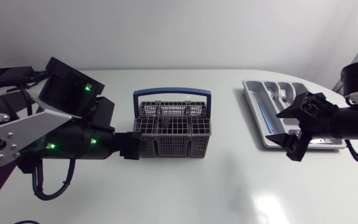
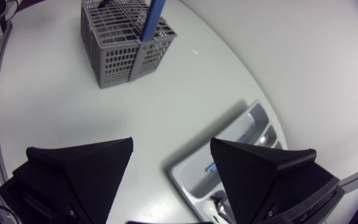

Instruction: Unload the cutlery basket into the drawer organizer.

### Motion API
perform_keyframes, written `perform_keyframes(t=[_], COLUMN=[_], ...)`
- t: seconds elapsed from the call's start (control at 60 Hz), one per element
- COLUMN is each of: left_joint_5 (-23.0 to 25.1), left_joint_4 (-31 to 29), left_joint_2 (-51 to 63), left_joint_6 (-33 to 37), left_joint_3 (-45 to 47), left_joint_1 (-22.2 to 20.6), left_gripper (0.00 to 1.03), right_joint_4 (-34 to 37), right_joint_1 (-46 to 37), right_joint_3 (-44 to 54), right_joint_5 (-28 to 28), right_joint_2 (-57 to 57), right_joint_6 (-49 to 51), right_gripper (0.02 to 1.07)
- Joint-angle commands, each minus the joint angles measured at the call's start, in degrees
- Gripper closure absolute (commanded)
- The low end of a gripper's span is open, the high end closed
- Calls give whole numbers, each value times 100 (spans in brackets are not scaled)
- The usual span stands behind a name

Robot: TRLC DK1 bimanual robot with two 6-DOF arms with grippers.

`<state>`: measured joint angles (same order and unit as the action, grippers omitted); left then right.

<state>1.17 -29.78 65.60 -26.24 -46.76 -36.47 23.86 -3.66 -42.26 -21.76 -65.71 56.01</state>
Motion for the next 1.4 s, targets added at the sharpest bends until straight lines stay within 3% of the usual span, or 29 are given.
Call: perform_keyframes(t=[0.0, 0.25, 0.333, 0.683, 0.867, 1.0, 1.133, 1.267, 1.383], left_joint_5=[-20, -11, -3, -3, 50, 94, 94, 94, 103], left_joint_4=[-37, 7, 25, 403, 640, 781, 992, 1238, 1510], left_joint_2=[-83, -171, -188, -346, -355, -355, -355, -355, -355], left_joint_6=[181, 479, 655, 1235, 1490, 1543, 1587, 1648, 1640], left_joint_3=[167, 352, 414, 739, 800, 827, 888, 950, 1064], left_joint_1=[-45, -62, -97, -89, -97, -97, -89, -71, -27], left_gripper=[26, 23, 17, 15, 14, 14, 14, 14, 14], right_joint_4=[146, 743, 796, 840, 778, 752, 620, 277, 14], right_joint_1=[401, 1816, 2326, 3609, 3794, 3776, 3759, 3794, 3794], right_joint_3=[-186, -889, -1083, -2085, -2515, -2726, -2823, -2796, -2735], right_joint_5=[49, 163, 225, 269, 58, 14, 14, 14, 31], right_joint_2=[76, 6, -135, -1154, -1875, -2279, -2508, -2675, -2798], right_joint_6=[-925, -2823, -3377, -4871, -5197, -5443, -5601, -5882, -6049], right_gripper=[17, 17, 17, 17, 18, 30, 30, 39, 40])
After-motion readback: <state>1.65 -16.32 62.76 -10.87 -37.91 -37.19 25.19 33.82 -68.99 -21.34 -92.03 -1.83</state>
